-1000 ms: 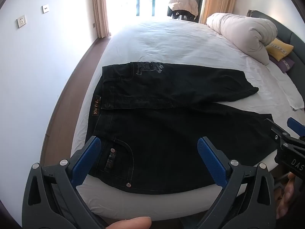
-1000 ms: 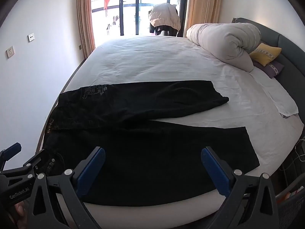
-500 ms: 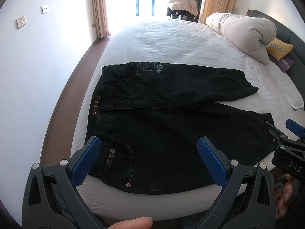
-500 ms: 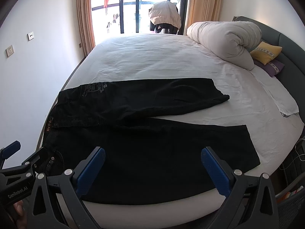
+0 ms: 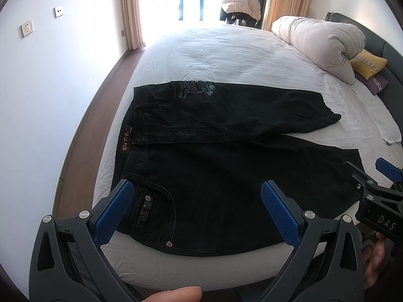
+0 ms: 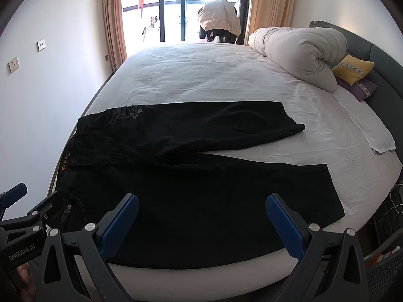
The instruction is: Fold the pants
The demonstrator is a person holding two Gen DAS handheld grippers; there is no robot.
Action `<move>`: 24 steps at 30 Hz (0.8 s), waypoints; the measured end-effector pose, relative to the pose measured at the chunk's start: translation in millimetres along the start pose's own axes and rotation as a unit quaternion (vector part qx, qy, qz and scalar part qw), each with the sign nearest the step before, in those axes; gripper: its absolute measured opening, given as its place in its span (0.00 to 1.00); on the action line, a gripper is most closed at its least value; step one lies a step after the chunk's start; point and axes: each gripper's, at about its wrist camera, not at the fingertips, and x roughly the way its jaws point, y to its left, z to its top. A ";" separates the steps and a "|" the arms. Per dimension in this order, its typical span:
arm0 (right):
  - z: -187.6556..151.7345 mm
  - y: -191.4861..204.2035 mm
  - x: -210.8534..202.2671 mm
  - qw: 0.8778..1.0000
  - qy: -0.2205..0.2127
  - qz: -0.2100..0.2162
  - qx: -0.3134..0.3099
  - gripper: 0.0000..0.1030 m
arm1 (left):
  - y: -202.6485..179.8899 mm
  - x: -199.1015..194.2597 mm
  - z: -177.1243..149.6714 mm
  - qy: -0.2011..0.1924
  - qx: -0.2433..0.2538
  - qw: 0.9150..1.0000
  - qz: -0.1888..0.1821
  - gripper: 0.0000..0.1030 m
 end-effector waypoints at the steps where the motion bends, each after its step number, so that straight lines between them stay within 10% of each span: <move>1: -0.5 0.0 -0.1 1.000 0.000 0.000 0.000 1.00 | 0.1 -0.1 -0.1 0.000 0.000 1.000 0.000 1.00; 24: -4.6 4.0 5.6 1.000 0.007 0.001 0.000 1.00 | -0.9 0.6 -5.1 0.003 0.000 1.000 0.000 1.00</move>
